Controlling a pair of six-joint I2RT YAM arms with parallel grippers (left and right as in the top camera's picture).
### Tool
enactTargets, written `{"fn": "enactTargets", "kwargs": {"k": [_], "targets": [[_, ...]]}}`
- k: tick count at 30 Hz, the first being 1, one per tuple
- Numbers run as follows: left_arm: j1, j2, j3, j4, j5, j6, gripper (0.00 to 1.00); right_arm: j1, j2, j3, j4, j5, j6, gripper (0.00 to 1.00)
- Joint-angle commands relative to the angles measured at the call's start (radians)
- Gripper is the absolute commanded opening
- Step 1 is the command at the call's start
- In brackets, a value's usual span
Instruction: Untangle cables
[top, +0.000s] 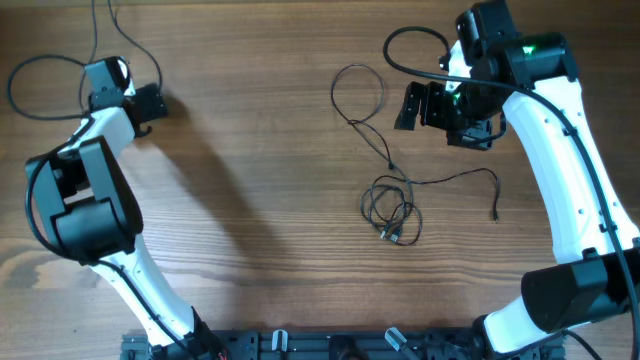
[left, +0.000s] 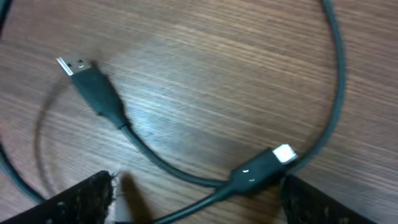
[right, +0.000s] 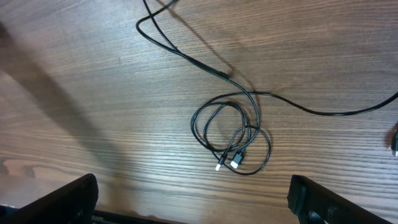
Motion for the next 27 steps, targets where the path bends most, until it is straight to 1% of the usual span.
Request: {"fn": "enactTargets", "kwargs": {"k": [1, 2, 3, 4, 5, 6, 7, 8, 9, 10, 12, 13, 14, 15, 17, 18, 20, 21, 22, 23, 24, 25, 26, 27], "targets": [[0.031, 0.043, -0.009, -0.050, -0.038, 0.027, 0.59, 0.003, 0.006, -0.006, 0.006, -0.010, -0.017, 1.00], [0.032, 0.043, -0.009, -0.064, -0.019, 0.037, 0.50, 0.003, 0.006, -0.006, 0.005, -0.010, -0.017, 1.00], [0.032, 0.043, -0.009, -0.083, 0.029, 0.062, 0.45, 0.003, 0.006, -0.006, 0.006, -0.010, -0.017, 1.00], [0.030, 0.043, -0.009, -0.101, 0.089, 0.064, 0.35, 0.003, 0.006, -0.006, 0.006, -0.010, -0.017, 1.00], [0.027, 0.043, -0.009, -0.110, 0.130, 0.063, 0.20, 0.003, 0.006, -0.006, 0.006, -0.010, -0.017, 1.00], [0.021, 0.043, -0.008, -0.115, 0.153, 0.031, 0.12, 0.003, 0.006, -0.006, 0.007, -0.010, -0.017, 1.00], [0.013, 0.043, -0.008, -0.113, 0.154, -0.053, 0.04, 0.003, 0.006, -0.006, 0.007, -0.010, -0.017, 1.00], [0.003, 0.040, -0.007, -0.112, 0.197, -0.137, 0.04, 0.003, 0.006, -0.006, 0.006, -0.010, -0.018, 1.00], [-0.005, 0.036, -0.006, -0.104, 0.292, -0.207, 0.04, 0.003, 0.006, -0.006, 0.005, -0.010, -0.019, 1.00], [-0.012, 0.025, -0.006, -0.076, 0.413, -0.304, 0.04, 0.003, 0.006, -0.006, 0.005, -0.010, -0.019, 1.00], [-0.023, -0.005, -0.006, 0.016, 0.601, -0.532, 0.04, 0.003, 0.006, -0.006, 0.005, -0.010, -0.020, 1.00], [-0.034, -0.037, -0.006, 0.092, 0.674, -0.700, 0.04, 0.003, 0.006, -0.006, 0.001, -0.010, -0.020, 1.00], [-0.041, -0.061, -0.006, 0.140, 0.703, -0.787, 0.04, 0.003, 0.006, -0.006, -0.003, -0.010, -0.020, 1.00], [-0.047, -0.080, -0.006, 0.172, 0.708, -0.849, 0.04, 0.003, 0.006, -0.006, -0.005, -0.010, -0.020, 1.00], [-0.071, -0.145, -0.006, 0.290, 0.703, -0.961, 0.04, 0.003, 0.006, -0.006, -0.002, -0.010, -0.020, 1.00], [-0.082, -0.170, -0.006, 0.350, 0.694, -0.999, 0.04, 0.003, 0.006, -0.006, -0.003, -0.010, -0.020, 1.00], [-0.098, -0.190, -0.006, 0.415, 0.639, -1.006, 0.04, 0.003, 0.006, -0.006, -0.002, -0.010, -0.020, 1.00], [-0.101, -0.192, -0.006, 0.412, 0.597, -1.006, 0.11, 0.003, 0.006, -0.006, -0.003, -0.010, -0.020, 1.00], [-0.101, -0.191, -0.006, 0.362, 0.520, -0.991, 0.25, 0.003, 0.006, -0.006, -0.005, -0.009, -0.021, 0.99], [-0.101, -0.191, -0.006, 0.308, 0.442, -0.943, 0.53, 0.003, 0.006, -0.006, -0.007, -0.009, -0.021, 1.00], [-0.101, -0.191, -0.006, 0.241, 0.336, -0.846, 1.00, 0.003, 0.006, -0.006, -0.009, -0.009, -0.021, 1.00], [-0.101, -0.191, -0.006, 0.197, 0.271, -0.758, 1.00, 0.003, 0.006, -0.006, -0.009, -0.009, -0.021, 1.00], [-0.101, -0.191, -0.006, 0.144, 0.179, -0.617, 1.00, 0.003, 0.006, -0.006, -0.009, -0.009, -0.020, 1.00], [-0.101, -0.187, -0.007, 0.092, 0.070, -0.449, 1.00, 0.003, 0.006, -0.006, -0.006, -0.009, -0.020, 1.00]]}}
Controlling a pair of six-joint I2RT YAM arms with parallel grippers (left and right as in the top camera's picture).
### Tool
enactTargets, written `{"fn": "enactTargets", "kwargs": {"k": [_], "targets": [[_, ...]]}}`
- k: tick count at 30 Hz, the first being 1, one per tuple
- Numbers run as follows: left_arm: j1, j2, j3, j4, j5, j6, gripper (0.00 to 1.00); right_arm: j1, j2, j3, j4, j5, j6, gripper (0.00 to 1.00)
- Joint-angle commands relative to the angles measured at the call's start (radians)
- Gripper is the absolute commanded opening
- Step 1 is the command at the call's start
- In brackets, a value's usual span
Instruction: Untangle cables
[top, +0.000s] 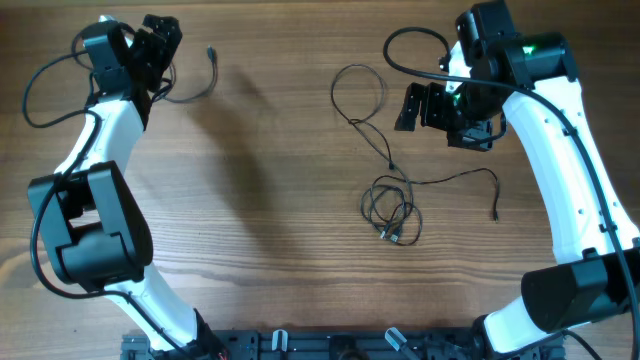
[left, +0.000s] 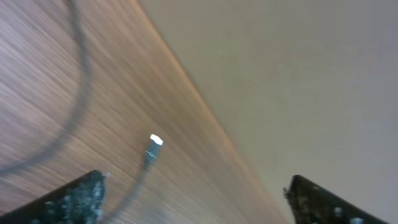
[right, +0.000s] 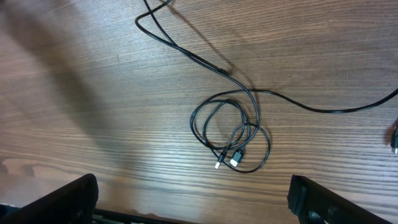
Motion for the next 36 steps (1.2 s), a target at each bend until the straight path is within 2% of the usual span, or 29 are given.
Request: {"fn": "enactTargets", "kwargs": {"k": [1, 2, 10, 12, 19, 23, 25, 30, 32, 33, 36], "targets": [[0.005, 0.009, -0.002, -0.098, -0.335, 0.464, 1.00, 0.003, 0.006, -0.006, 0.003, -0.010, -0.019, 1.00], [0.016, 0.019, -0.002, -0.127, -0.344, 0.573, 1.00, 0.003, 0.006, -0.006, 0.009, -0.010, -0.017, 1.00], [0.053, 0.032, -0.002, -0.239, -0.338, 0.581, 1.00, 0.003, 0.006, -0.006, 0.010, -0.010, 0.010, 1.00], [0.053, 0.033, -0.002, -0.257, -0.267, 0.581, 1.00, 0.003, 0.006, -0.006, 0.014, -0.010, 0.010, 1.00], [0.052, 0.096, -0.002, -0.057, -0.241, 0.580, 1.00, 0.003, 0.006, -0.006, 0.013, -0.010, 0.010, 1.00], [0.057, 0.198, -0.002, 0.082, -0.243, 0.646, 0.97, 0.003, 0.006, -0.006, 0.007, -0.010, 0.010, 1.00], [0.057, 0.235, -0.002, 0.104, -0.252, 0.721, 0.94, 0.003, 0.006, -0.006, 0.006, -0.010, 0.021, 1.00], [0.077, 0.310, -0.002, 0.081, -0.285, 0.722, 0.93, 0.003, 0.006, -0.006, 0.001, -0.010, 0.035, 1.00], [0.098, 0.312, -0.002, 0.048, -0.287, 0.722, 0.69, 0.003, 0.006, -0.006, 0.000, -0.010, 0.033, 1.00], [0.108, 0.312, -0.002, 0.033, -0.288, 0.722, 0.48, 0.003, 0.006, -0.006, 0.002, -0.010, 0.033, 1.00], [0.138, 0.312, -0.002, -0.068, -0.308, 0.723, 0.04, 0.003, 0.006, -0.006, 0.002, -0.010, 0.033, 1.00]]}}
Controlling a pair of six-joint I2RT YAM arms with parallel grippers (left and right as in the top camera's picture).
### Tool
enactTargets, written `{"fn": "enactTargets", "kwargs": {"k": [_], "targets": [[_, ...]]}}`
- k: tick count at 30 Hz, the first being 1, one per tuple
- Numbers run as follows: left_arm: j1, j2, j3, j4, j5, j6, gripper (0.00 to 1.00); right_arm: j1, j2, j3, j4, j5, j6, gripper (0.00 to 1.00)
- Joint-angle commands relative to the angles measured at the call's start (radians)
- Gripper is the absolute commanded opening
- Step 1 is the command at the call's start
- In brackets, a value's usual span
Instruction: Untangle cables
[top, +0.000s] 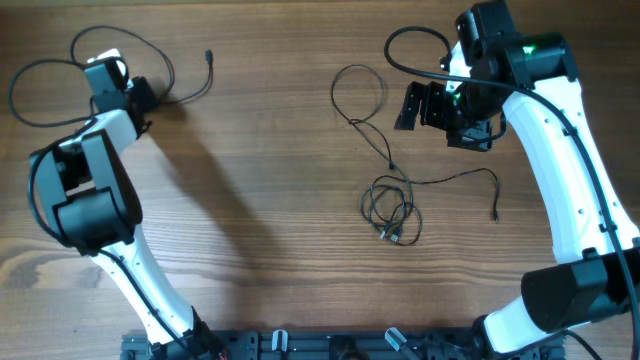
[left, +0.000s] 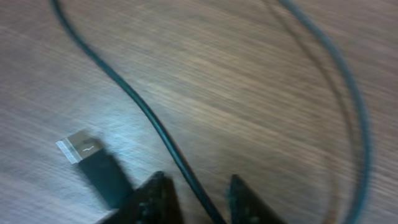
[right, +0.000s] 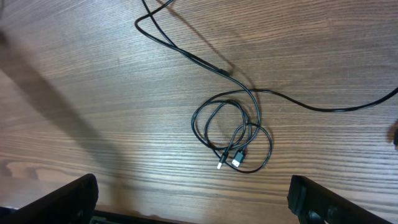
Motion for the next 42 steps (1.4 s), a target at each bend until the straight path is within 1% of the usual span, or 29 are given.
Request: {"fn": "enactTargets", "kwargs": {"k": [1, 3, 5, 6, 7, 9, 11, 13, 15, 18, 19, 20, 21, 22, 23, 24, 25, 27, 28, 29, 31, 33, 34, 35, 38, 39, 41, 42], "targets": [[0.029, 0.043, -0.024, -0.117, -0.038, -0.001, 0.04, 0.003, 0.006, -0.006, -0.002, -0.010, 0.012, 1.00], [0.030, 0.039, -0.024, -0.190, -0.054, -0.012, 0.04, 0.003, 0.006, -0.006, -0.002, -0.010, 0.011, 1.00], [0.028, 0.024, -0.024, -0.222, -0.054, -0.083, 0.04, 0.003, 0.006, -0.006, -0.002, -0.009, 0.011, 1.00], [0.027, 0.007, -0.024, -0.241, -0.054, -0.161, 0.04, 0.003, 0.006, -0.006, -0.002, -0.010, 0.011, 1.00], [0.027, -0.025, -0.024, -0.265, -0.054, -0.275, 0.04, 0.003, 0.006, -0.006, -0.002, -0.009, 0.011, 1.00], [0.027, -0.098, -0.024, -0.300, -0.054, -0.465, 0.04, 0.003, 0.006, -0.006, -0.003, -0.010, -0.011, 1.00], [0.027, -0.175, -0.024, -0.320, -0.054, -0.595, 0.04, 0.003, 0.006, -0.006, -0.014, -0.010, -0.041, 1.00], [0.029, -0.239, -0.024, -0.347, -0.054, -0.711, 0.04, 0.003, 0.006, -0.006, -0.016, -0.005, -0.042, 1.00], [0.029, -0.271, -0.024, -0.373, -0.054, -0.775, 0.04, 0.003, 0.006, -0.006, -0.013, -0.005, -0.042, 1.00], [0.027, -0.270, -0.024, -0.369, -0.083, -0.761, 0.04, 0.003, 0.006, -0.006, -0.005, -0.002, -0.041, 1.00], [0.027, -0.266, -0.024, -0.370, -0.128, -0.761, 0.08, 0.003, 0.006, -0.006, -0.005, -0.002, -0.041, 1.00], [0.028, -0.263, -0.024, -0.374, -0.163, -0.751, 0.11, 0.003, 0.006, -0.006, -0.003, -0.002, -0.041, 1.00], [0.029, -0.257, -0.024, -0.369, -0.174, -0.727, 0.20, 0.003, 0.006, -0.006, 0.002, -0.002, -0.040, 1.00], [0.027, -0.232, -0.024, -0.366, -0.172, -0.701, 0.58, 0.003, 0.006, -0.006, 0.005, -0.002, -0.039, 1.00], [0.027, -0.214, -0.024, -0.365, -0.168, -0.700, 0.65, 0.003, 0.006, -0.006, 0.005, -0.002, -0.038, 1.00], [0.027, -0.198, -0.024, -0.362, -0.164, -0.698, 0.69, 0.003, 0.006, -0.006, 0.003, -0.003, -0.037, 1.00], [0.027, -0.175, -0.024, -0.359, -0.153, -0.682, 0.70, 0.003, 0.006, -0.006, 0.002, -0.003, -0.037, 1.00], [0.027, -0.132, -0.024, -0.353, -0.151, -0.682, 0.77, 0.005, 0.006, -0.006, 0.000, -0.003, -0.037, 1.00], [0.027, -0.111, -0.024, -0.341, -0.151, -0.682, 0.79, 0.005, 0.006, -0.006, -0.007, -0.003, -0.037, 1.00], [0.027, -0.099, -0.024, -0.335, -0.151, -0.682, 0.77, 0.005, 0.006, -0.006, -0.011, -0.003, -0.037, 1.00], [0.027, -0.081, -0.024, -0.326, -0.151, -0.682, 0.58, 0.005, 0.006, -0.006, -0.009, -0.003, -0.037, 1.00], [0.027, -0.061, -0.024, -0.326, -0.151, -0.676, 0.51, 0.006, 0.006, -0.006, -0.010, -0.003, -0.036, 1.00], [0.027, -0.049, -0.024, -0.323, -0.151, -0.625, 0.47, 0.006, 0.006, -0.006, -0.009, -0.003, -0.034, 1.00], [0.027, -0.039, -0.024, -0.320, -0.151, -0.575, 0.45, 0.006, 0.006, -0.006, -0.009, -0.003, -0.032, 1.00], [0.027, -0.010, -0.024, -0.328, -0.151, -0.444, 0.46, 0.006, 0.006, -0.006, -0.009, -0.003, -0.032, 1.00], [0.027, 0.001, -0.024, -0.342, -0.151, -0.399, 0.42, 0.006, 0.006, -0.006, -0.008, -0.003, -0.032, 1.00], [0.027, 0.023, -0.024, -0.380, -0.151, -0.394, 0.37, 0.006, 0.006, -0.006, -0.010, -0.003, -0.034, 1.00], [0.027, 0.037, -0.024, -0.396, -0.151, -0.394, 0.25, 0.006, 0.006, -0.006, -0.010, -0.003, -0.034, 1.00]]}}
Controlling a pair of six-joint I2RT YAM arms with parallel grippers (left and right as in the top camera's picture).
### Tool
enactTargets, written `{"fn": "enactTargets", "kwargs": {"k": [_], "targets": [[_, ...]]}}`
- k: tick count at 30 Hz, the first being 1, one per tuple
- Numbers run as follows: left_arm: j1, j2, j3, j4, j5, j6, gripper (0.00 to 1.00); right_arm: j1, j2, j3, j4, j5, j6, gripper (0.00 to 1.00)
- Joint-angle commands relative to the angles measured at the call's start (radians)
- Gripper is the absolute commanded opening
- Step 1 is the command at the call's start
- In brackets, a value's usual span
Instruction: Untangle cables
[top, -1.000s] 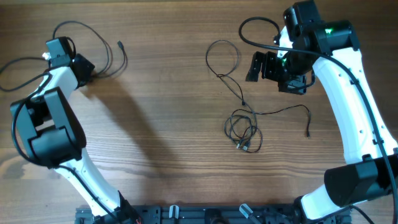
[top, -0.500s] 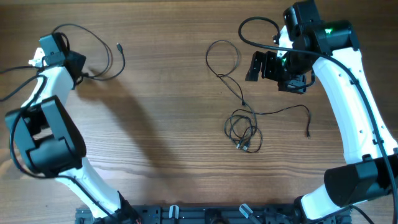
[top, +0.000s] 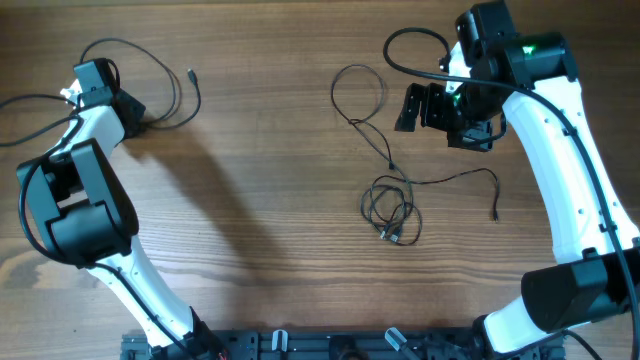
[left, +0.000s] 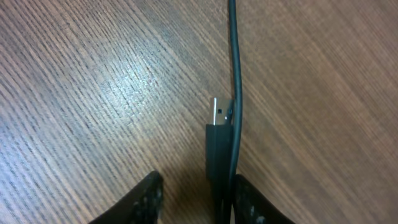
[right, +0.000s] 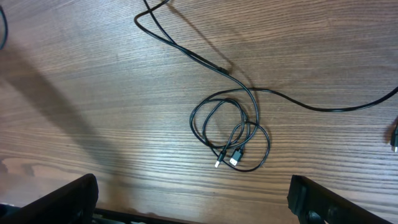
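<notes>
A thin black cable lies in a knotted coil (top: 390, 210), also seen from above in the right wrist view (right: 231, 134), with a loop (top: 360, 90) behind it. My right gripper (top: 422, 105) hangs high over it, wide open and empty, its fingertips (right: 62, 199) at the frame's bottom corners. A second, thicker black cable (top: 165, 85) curls at the far left. My left gripper (left: 196, 186) is down on it with a narrow gap. Its USB plug (left: 219, 149) and a strand (left: 233, 62) lie between the fingers (left: 149, 193), against the right one, with room on the left.
The table is bare wood (top: 260, 200). A free end of the thin cable (top: 495, 212) lies right of the coil. The thick cable's small end (top: 190, 72) points toward the far edge. A black rail (top: 300, 345) runs along the near edge.
The USB plug was left of my left fingers with only a strand between them; now the plug lies between them. The thick cable's free end has shifted left and nearer. My right arm is unchanged.
My left gripper was wide open low over two plugs at the far left. Then it was tilted up at the far edge, still wide open. Then it was back down on the cable with narrowed jaws, now around the plug. The coil and right arm never moved.
</notes>
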Motion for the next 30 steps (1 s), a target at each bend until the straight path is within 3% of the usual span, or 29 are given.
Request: {"fn": "enactTargets", "kwargs": {"k": [1, 2, 3, 6, 9, 11, 12, 14, 19, 20, 21, 22, 23, 26, 27, 30], "targets": [[0.006, 0.126, -0.038, -0.080, 0.024, 0.046, 0.18, 0.006, 0.006, -0.006, -0.002, -0.002, -0.014, 1.00], [0.006, 0.127, -0.038, -0.087, 0.024, 0.046, 0.08, 0.006, 0.006, -0.006, -0.002, -0.002, -0.019, 1.00], [0.007, 0.127, -0.037, -0.093, 0.024, 0.046, 0.04, 0.006, 0.006, -0.006, -0.002, -0.002, -0.021, 1.00], [0.008, 0.122, -0.037, -0.113, 0.047, 0.026, 0.04, 0.006, 0.006, -0.006, -0.001, -0.002, -0.021, 1.00], [0.023, 0.075, -0.037, -0.124, 0.126, -0.232, 0.04, 0.006, 0.006, -0.006, 0.001, -0.002, -0.021, 1.00], [0.048, 0.023, -0.037, -0.065, 0.295, -0.402, 0.04, 0.006, 0.006, -0.006, -0.001, -0.002, -0.022, 1.00], [0.066, -0.021, -0.037, 0.047, 0.471, -0.576, 0.04, 0.006, 0.006, -0.006, 0.000, -0.002, -0.021, 1.00], [0.068, -0.055, -0.037, 0.182, 0.541, -0.692, 0.04, 0.006, 0.006, -0.006, -0.001, -0.002, -0.022, 1.00], [0.063, -0.077, -0.037, 0.476, 0.554, -0.913, 0.04, 0.006, 0.006, -0.006, -0.010, -0.002, -0.021, 1.00], [0.063, -0.077, -0.037, 0.510, 0.552, -0.907, 0.09, 0.006, 0.006, -0.006, -0.010, -0.002, -0.021, 1.00], [0.061, -0.077, -0.037, 0.514, 0.552, -0.897, 0.39, 0.006, 0.006, -0.006, -0.010, -0.002, -0.021, 1.00], [0.061, -0.077, -0.037, 0.514, 0.560, -0.875, 0.81, 0.006, 0.006, -0.006, -0.010, -0.002, -0.020, 0.99], [0.059, -0.077, -0.037, 0.512, 0.573, -0.819, 1.00, 0.006, 0.006, -0.006, -0.009, -0.002, -0.020, 1.00], [0.053, -0.077, -0.037, 0.470, 0.648, -0.547, 1.00, 0.006, 0.006, -0.006, -0.012, -0.003, -0.020, 1.00], [0.052, -0.077, -0.037, 0.358, 0.645, -0.407, 1.00, 0.006, 0.006, -0.006, -0.017, -0.003, -0.019, 1.00], [0.052, -0.081, -0.037, 0.194, 0.541, -0.206, 1.00, 0.006, 0.006, -0.006, -0.018, -0.003, -0.019, 1.00]]}}
